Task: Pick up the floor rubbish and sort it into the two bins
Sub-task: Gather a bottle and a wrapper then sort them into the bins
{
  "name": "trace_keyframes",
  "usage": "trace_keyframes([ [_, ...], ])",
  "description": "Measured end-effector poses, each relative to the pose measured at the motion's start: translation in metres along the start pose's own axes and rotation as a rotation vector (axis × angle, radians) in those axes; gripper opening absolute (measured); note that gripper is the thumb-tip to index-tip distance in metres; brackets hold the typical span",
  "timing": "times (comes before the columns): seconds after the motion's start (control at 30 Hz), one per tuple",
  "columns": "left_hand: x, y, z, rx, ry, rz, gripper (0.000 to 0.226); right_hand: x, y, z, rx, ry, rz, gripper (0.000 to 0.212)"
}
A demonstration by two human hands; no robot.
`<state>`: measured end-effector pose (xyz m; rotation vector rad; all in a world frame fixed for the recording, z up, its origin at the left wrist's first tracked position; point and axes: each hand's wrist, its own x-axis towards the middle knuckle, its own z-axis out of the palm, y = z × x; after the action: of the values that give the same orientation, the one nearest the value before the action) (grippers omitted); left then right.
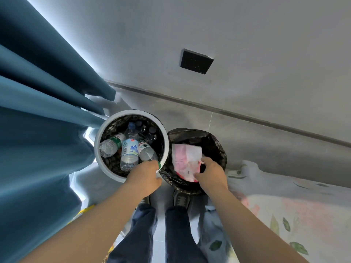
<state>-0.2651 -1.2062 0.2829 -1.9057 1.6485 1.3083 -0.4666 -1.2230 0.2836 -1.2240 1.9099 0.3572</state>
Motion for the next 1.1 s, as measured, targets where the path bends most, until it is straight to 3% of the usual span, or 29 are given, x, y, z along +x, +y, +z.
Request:
trace_keyframes([
  [0.17,0.002,0.009,-0.004,0.005,-0.008,0.012,0.029,-0.004,0.006,-0.002,-0.061,-0.025,-0.039,0.034],
  [0.53,-0.03,0.03,-0.03,0.08,0.008,0.05,0.032,-0.038,0.004,-0.034,-0.306,-0.02,-0.18,0.036],
  [0.8,-0.107,0.04,-0.078,0.166,0.056,0.076,0.024,-0.111,-0.025,-0.081,-0.408,0.01,-0.241,0.036],
  [1.1,-0.216,0.044,-0.133,0.038,0.066,0.039,0.035,-0.225,-0.078,-0.136,-0.407,0.047,-0.388,0.034],
])
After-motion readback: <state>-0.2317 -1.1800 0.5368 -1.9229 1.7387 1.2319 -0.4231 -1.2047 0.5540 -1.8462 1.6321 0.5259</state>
